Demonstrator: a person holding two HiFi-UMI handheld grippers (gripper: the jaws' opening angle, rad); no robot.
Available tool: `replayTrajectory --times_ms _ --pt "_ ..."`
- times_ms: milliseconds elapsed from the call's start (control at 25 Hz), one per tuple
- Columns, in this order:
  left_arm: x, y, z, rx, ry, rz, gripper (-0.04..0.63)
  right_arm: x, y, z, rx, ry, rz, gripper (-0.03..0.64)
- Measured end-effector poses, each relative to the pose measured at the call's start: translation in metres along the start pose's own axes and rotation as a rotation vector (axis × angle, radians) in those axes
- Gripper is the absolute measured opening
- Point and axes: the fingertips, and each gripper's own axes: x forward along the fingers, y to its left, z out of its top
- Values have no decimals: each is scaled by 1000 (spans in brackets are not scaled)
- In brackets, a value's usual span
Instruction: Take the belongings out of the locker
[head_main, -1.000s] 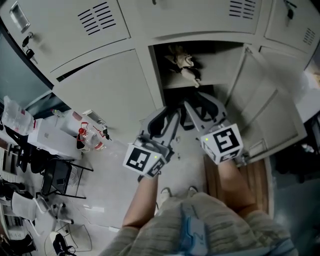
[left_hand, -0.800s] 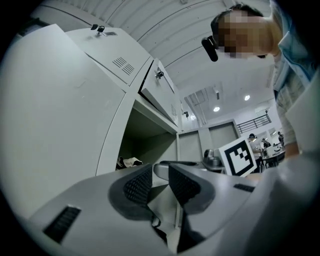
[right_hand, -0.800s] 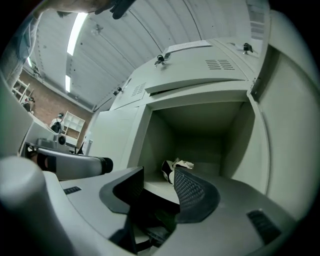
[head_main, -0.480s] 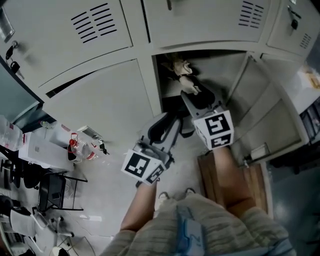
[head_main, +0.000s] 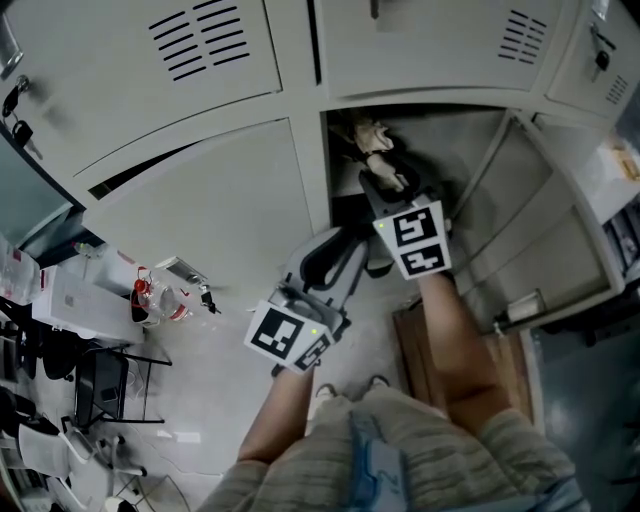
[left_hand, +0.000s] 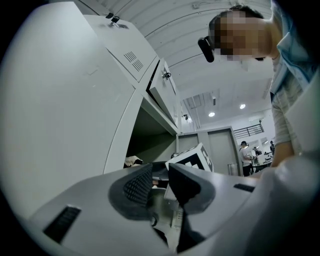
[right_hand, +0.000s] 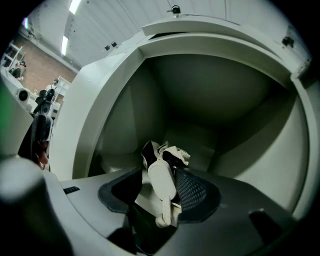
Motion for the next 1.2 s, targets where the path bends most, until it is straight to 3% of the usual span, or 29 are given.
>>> replayTrajectory --times_ms 360,1200 --pt "-3 5 0 -8 -7 1 83 9 -11 -6 -7 27 -63 172" --pt "10 -17 -7 -19 1 -59 83 -50 -17 -5 172 -27 -66 143"
